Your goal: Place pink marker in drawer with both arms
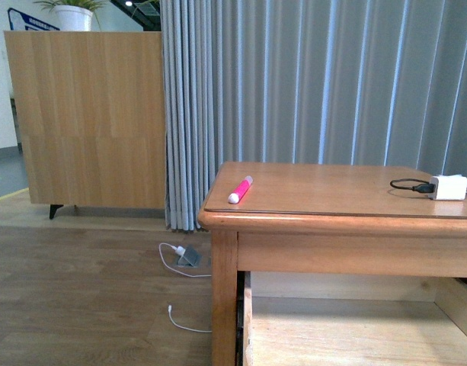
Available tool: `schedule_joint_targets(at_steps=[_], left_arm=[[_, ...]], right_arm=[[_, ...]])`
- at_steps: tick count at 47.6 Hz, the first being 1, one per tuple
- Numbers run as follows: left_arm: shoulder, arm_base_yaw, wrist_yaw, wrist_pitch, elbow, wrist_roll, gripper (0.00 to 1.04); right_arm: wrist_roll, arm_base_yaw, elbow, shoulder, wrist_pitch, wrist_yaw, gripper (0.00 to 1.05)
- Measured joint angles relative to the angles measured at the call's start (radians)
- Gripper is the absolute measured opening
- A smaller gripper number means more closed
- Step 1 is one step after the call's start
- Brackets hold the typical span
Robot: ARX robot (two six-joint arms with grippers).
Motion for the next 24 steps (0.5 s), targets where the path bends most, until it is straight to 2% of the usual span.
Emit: schedule_joint_targets(at_steps=[21, 24], left_arm=[[0.001, 0.0, 0.005, 0.0, 0.0, -0.002, 0.99], [0.014, -0.022, -0.007, -0.003, 0.001, -0.024, 0.99]], right_arm=[[-0.008, 0.001, -0.002, 0.0, 0.0, 0.0, 0.96], [-0.008, 0.001, -0.002, 0.0, 0.0, 0.0, 0.96]])
